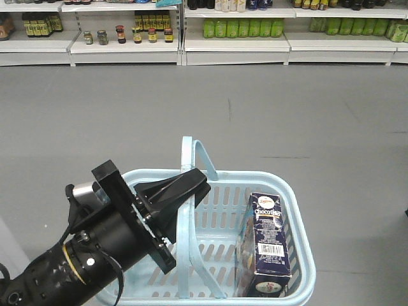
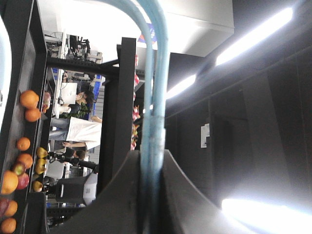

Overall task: Left arm holds basket, right arm returns cookies
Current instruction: 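Drive forward toward the drink shelves holding the basket in the left gripper, then drive up to the shelf of yellow-drink bottles, basket held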

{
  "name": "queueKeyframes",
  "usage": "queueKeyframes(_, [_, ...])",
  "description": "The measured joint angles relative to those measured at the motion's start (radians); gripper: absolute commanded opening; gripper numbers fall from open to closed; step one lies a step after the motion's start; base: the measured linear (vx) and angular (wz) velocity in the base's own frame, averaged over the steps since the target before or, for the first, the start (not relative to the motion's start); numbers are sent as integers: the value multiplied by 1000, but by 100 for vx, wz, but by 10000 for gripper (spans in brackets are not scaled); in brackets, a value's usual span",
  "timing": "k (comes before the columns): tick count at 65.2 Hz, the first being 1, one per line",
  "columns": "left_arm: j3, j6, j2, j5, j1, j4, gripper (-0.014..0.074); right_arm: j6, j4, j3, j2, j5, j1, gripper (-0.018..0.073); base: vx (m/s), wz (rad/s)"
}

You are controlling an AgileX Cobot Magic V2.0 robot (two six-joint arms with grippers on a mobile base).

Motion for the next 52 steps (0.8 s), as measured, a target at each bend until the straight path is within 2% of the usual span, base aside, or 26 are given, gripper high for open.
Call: queueKeyframes(52, [0, 0, 0, 0, 0, 0, 0, 0, 0, 0, 0, 0, 0, -6, 56, 1])
